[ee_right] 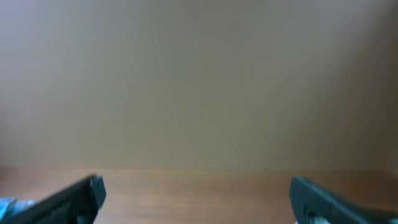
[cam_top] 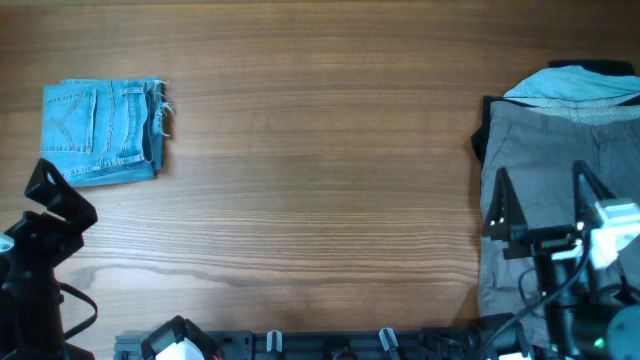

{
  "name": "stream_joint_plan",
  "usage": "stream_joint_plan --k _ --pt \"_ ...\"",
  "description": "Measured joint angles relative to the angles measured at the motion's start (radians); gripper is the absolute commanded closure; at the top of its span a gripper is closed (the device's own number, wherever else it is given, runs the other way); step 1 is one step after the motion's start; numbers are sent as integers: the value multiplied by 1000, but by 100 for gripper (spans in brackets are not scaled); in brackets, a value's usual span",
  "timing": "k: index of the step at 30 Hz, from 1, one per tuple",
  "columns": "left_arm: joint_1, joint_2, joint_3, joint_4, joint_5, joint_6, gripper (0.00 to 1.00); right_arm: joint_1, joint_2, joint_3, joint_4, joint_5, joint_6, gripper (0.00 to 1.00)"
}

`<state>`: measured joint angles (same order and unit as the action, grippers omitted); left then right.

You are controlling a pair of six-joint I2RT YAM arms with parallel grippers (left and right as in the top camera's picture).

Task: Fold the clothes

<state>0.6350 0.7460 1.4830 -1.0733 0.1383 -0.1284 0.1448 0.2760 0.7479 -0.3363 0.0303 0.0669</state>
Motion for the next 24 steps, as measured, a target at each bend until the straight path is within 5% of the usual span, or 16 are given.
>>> stream_joint_plan --k 6,14,18,24 --pt "0 0 -1 0 0 0 0 0 -237 -377 275 -11 72 1" --pt "0 0 -1 0 0 0 0 0 -257 -681 547 -11 135 0" --pt "0 0 -1 0 0 0 0 0 -260 -743 349 -13 142 0" --pt "0 0 -1 0 0 0 0 0 -260 -742 343 -16 143 0"
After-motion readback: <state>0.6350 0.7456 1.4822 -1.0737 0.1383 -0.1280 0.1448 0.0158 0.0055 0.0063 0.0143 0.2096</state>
